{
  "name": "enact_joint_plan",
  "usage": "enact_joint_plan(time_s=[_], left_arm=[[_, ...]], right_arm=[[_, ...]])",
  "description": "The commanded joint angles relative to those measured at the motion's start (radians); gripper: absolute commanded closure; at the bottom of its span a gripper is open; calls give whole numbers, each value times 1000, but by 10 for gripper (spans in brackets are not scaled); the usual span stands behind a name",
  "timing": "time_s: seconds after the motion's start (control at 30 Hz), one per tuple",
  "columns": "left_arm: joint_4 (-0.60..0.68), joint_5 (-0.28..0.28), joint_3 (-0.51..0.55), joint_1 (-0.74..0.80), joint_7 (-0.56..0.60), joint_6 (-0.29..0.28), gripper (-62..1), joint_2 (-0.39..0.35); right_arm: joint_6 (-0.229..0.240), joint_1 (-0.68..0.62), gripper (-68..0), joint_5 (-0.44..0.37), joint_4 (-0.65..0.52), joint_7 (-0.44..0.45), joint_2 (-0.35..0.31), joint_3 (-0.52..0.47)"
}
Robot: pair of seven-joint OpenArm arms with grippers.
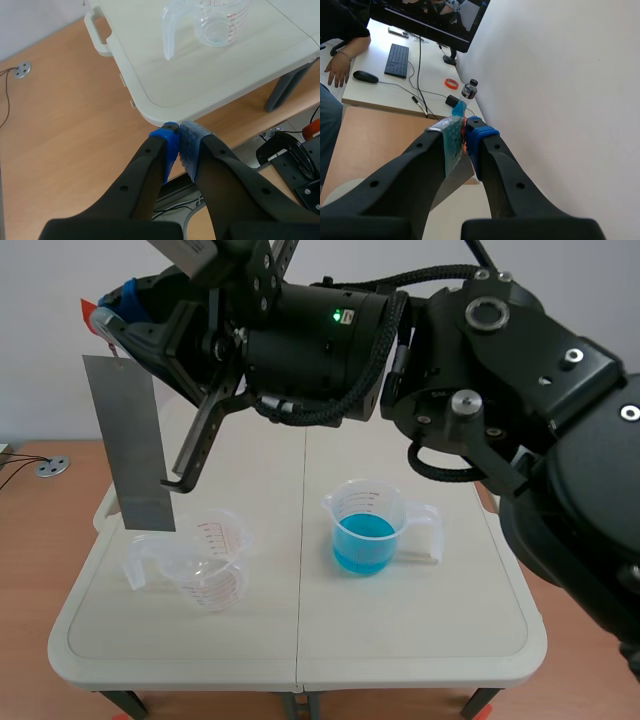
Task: Hold the metal plate by the orange handle, dip it into the blue solution, take it out and point at it, then put the plate back in the beaker on the left.
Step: 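Put the plate into the left beaker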
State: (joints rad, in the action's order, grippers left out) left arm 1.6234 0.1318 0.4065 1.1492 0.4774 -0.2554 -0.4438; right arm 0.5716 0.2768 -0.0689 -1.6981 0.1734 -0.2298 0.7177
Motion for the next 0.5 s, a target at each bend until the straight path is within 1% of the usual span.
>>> enact_joint_plan(time_s=[0.0,0.47], left_arm=[[12,6,9,-3,20,-2,-36,-3],[12,6,9,-3,20,-2,-36,-3]], right_arm=[[-8,22,-13,-14,-2,11,6,-5],[-8,22,-13,-14,6,11,6,-5]])
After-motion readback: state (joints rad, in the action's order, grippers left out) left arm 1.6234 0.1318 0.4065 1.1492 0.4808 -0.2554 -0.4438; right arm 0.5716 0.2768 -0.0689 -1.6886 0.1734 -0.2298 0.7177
